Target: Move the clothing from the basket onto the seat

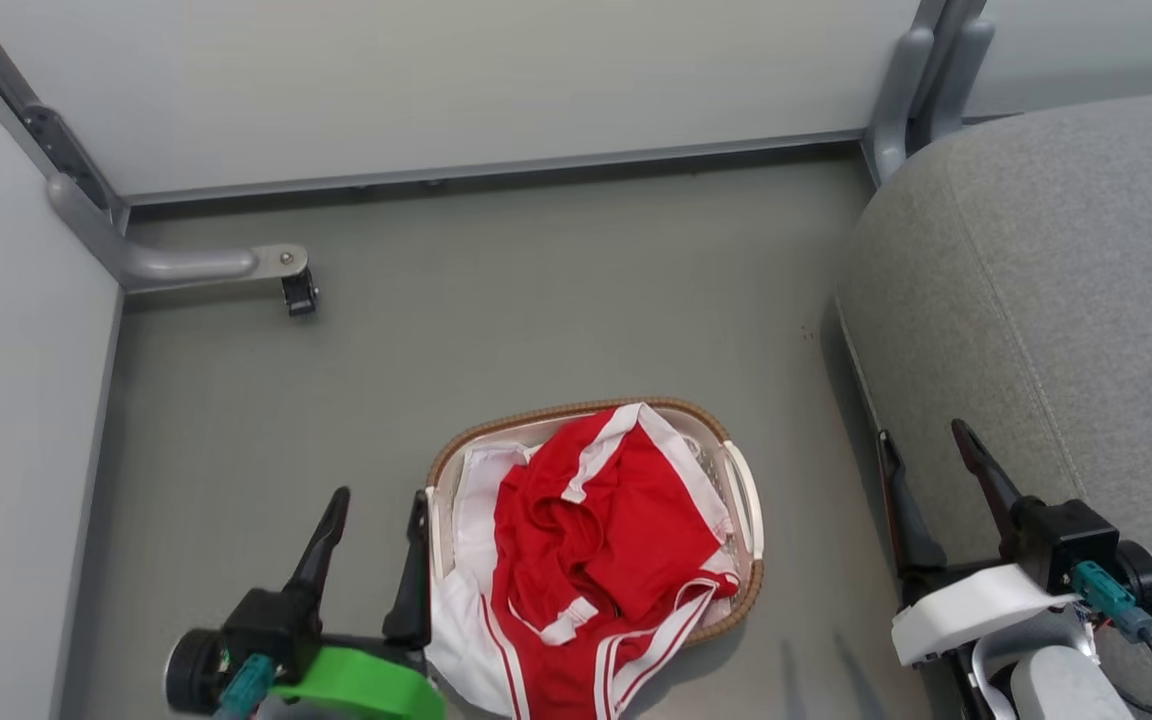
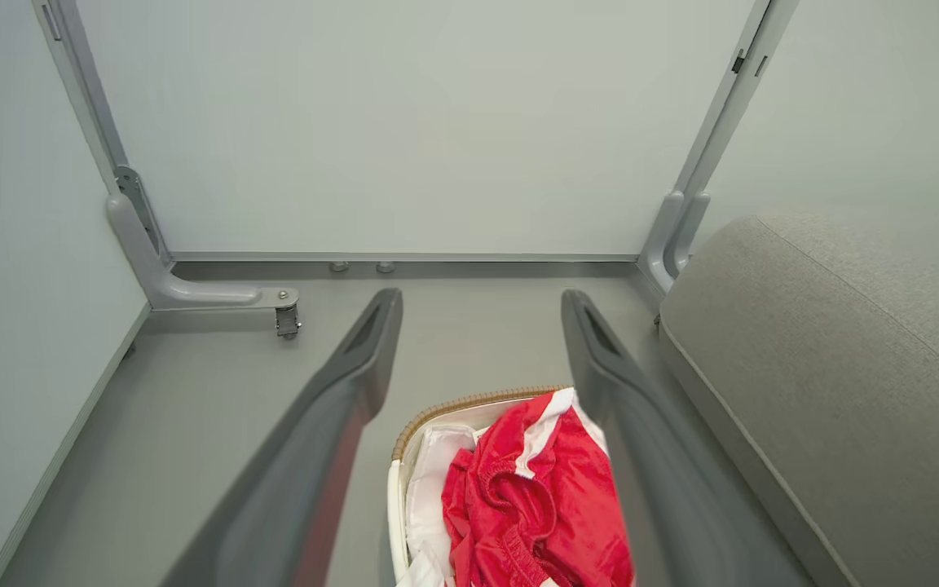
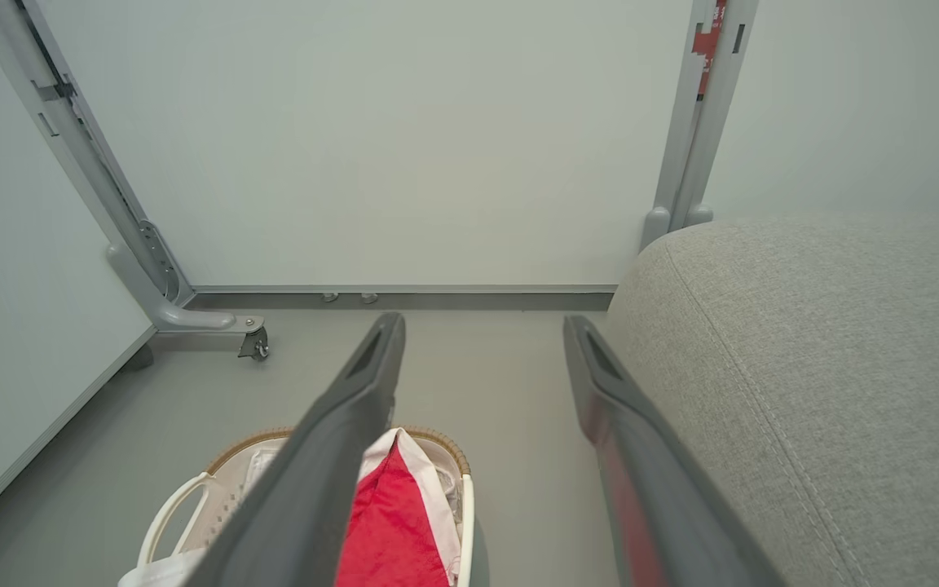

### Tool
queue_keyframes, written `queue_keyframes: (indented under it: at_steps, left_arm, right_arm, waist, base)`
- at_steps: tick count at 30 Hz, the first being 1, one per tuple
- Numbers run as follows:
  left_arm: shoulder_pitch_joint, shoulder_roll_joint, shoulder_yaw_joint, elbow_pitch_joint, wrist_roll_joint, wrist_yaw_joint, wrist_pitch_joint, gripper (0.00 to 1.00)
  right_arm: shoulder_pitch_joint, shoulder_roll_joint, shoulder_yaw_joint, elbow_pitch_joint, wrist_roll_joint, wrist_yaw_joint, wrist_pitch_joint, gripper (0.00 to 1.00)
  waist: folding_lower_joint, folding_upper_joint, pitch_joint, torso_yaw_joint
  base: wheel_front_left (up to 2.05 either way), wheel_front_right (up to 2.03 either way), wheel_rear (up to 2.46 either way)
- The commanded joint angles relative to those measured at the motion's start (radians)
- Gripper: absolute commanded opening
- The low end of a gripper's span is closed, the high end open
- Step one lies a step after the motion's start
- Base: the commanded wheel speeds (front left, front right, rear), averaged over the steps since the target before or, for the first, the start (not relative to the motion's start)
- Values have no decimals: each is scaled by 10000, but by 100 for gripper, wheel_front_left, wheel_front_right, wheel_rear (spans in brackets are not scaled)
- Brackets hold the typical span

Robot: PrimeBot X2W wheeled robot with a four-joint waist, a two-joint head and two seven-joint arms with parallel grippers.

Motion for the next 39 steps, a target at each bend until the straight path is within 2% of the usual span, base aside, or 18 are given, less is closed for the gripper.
queue_keyframes:
  at_steps: [1, 8, 19, 32, 39]
  left_arm:
    - [-412, 52, -167, 54, 237, -72, -11, 100]
    - [-2556, 57, -1007, 1082, 922, -207, -11, 100]
    - [-5770, 223, -2274, 4833, 1831, -282, -11, 100]
    - [-7908, 159, -3966, 7658, 1459, -283, -11, 100]
    - [-8932, 142, -4227, 8851, 1291, -283, -10, 100]
  right_arm:
    - [-210, -58, -69, -85, -117, 1, -46, 100]
    - [-1163, -58, -301, -570, -423, 1, -46, 100]
    - [-2502, -51, -149, -1212, -199, -1, -46, 100]
    - [-3283, -46, -2, -1978, 260, -1, -46, 100]
    - [-3476, -45, 37, -2233, 468, -1, -46, 100]
  waist:
    - [0, -1, 846, -6]
    - [0, -1, 3028, -285]
    - [0, -1, 5609, -1072]
    - [0, -1, 7418, -1802]
    - [0, -1, 7980, -1978]
  base:
    - [0, 0, 0]
    - [0, 0, 0]
    - [0, 0, 0]
    - [0, 0, 0]
    - [0, 0, 0]
